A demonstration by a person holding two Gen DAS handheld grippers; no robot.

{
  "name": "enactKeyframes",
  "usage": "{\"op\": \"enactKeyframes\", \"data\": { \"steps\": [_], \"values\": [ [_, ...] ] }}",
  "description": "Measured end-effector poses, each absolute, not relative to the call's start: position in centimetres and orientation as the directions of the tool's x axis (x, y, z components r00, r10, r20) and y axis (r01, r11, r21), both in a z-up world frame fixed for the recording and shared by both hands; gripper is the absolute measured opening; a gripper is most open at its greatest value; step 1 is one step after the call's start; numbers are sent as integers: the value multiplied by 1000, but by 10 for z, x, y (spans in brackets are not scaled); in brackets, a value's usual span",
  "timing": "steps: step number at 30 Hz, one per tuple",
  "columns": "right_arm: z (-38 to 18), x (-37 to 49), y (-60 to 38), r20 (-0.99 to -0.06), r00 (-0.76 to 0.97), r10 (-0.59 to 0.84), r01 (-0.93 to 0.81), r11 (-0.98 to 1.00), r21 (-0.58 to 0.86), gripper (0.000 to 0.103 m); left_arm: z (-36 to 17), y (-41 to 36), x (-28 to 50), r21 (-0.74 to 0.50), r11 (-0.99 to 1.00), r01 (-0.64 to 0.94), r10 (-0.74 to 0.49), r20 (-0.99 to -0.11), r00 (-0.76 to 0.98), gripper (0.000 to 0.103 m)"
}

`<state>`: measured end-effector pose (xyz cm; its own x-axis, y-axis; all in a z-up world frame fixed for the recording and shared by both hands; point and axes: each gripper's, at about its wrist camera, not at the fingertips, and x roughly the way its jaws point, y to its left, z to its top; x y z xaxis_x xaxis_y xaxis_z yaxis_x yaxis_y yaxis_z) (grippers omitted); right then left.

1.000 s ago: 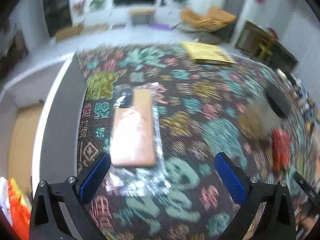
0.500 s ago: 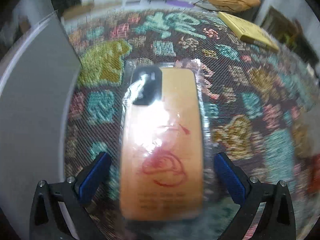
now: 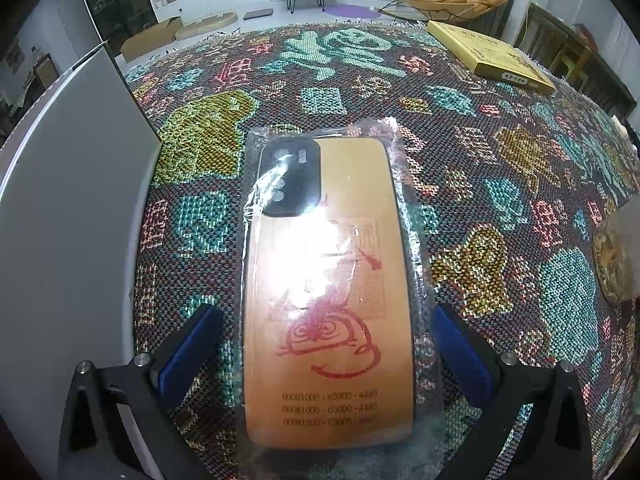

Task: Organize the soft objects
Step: 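Grasp phone case with left tool while right tool grasps red mesh bag, then carry phone case and red mesh bag into white box and open both tools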

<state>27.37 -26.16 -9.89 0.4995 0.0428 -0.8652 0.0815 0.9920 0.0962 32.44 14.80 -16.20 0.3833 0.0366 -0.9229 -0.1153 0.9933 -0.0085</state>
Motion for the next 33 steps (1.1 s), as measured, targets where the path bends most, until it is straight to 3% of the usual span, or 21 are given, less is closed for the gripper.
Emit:
{"op": "enactKeyframes", "data": {
  "steps": [3,7,9,14,19,24,28,33],
  "values": [
    [-106,292,-260,-855,518,31,63,995,75,27,-161,149,325,-11,993,-117,35,-922,385,102],
    [-123,317,-270,-893,440,92,49,991,126,27,-152,145,321,-16,996,-89,23,-907,420,75],
    [-116,322,-281,-887,444,129,66,982,176,22,-151,145,323,-23,996,-85,14,-910,415,75],
    [-70,328,-313,-787,567,242,68,939,337,22,-142,155,317,-122,986,-110,-60,-890,452,75],
    [-14,318,-301,-735,633,243,2,949,316,22,-100,159,302,-222,971,-87,-144,-839,524,75],
    [55,283,-212,-674,645,359,-212,932,293,22,-26,175,262,-311,950,-33,-226,-755,616,75],
    [83,243,-110,-636,561,529,-423,844,329,22,16,216,209,-288,957,-43,-190,-731,656,75],
    [90,182,27,-608,351,712,-620,663,419,22,33,289,140,-155,973,-170,-10,-769,639,75]
  ]
}}
